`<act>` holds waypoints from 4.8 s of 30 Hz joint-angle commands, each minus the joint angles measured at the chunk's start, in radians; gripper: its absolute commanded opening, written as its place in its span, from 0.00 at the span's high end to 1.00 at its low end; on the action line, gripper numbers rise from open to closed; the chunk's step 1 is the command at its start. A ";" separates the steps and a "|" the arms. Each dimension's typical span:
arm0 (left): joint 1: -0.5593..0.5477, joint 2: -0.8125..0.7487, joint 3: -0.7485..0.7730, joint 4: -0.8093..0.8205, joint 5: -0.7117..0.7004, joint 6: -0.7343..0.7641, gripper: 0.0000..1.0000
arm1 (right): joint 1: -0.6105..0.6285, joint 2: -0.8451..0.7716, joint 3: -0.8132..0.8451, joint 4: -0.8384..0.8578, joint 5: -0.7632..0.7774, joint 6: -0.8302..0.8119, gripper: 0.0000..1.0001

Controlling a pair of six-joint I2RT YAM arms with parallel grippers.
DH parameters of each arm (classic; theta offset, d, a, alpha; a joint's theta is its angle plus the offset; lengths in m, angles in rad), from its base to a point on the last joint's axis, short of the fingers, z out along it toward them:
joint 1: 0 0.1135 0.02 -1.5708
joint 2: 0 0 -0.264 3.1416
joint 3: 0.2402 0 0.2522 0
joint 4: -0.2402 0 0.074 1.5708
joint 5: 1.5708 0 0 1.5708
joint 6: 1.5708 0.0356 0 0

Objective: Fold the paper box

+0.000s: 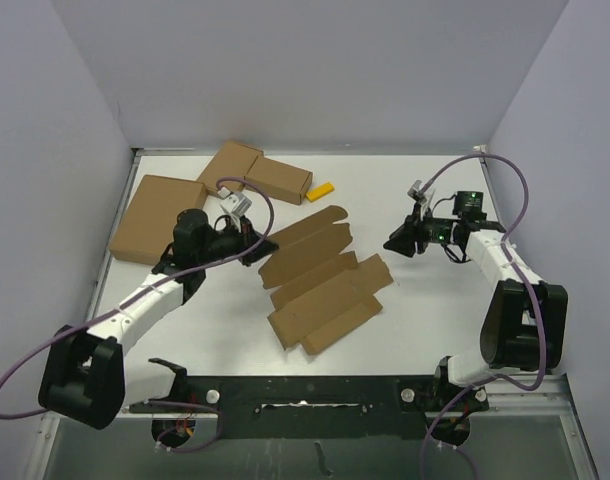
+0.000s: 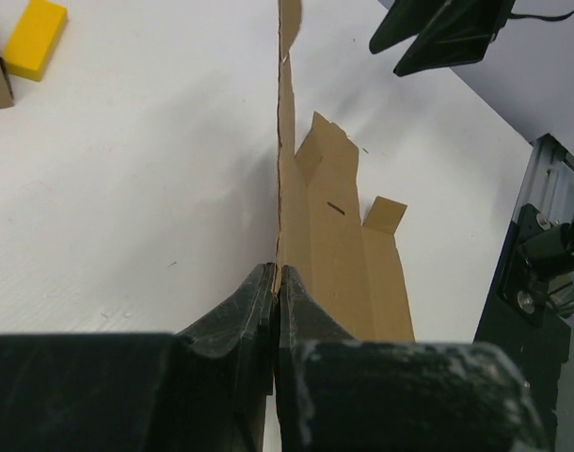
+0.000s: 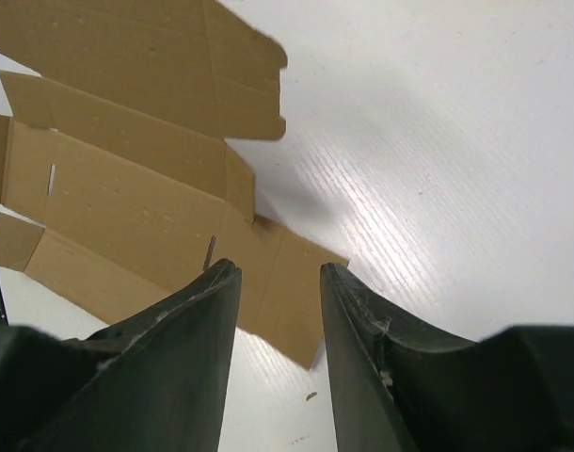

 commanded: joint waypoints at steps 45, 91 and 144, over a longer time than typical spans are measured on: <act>0.047 -0.345 -0.256 0.224 -0.082 -0.221 1.00 | 0.122 0.117 0.018 0.282 -0.135 0.149 0.87; 0.049 -0.296 -0.230 0.317 0.060 -0.324 1.00 | 0.162 0.095 0.003 0.282 -0.099 0.084 0.82; 0.115 -0.144 -0.042 0.524 0.329 -0.411 1.00 | 0.152 -0.075 0.026 0.126 -0.264 -0.132 0.61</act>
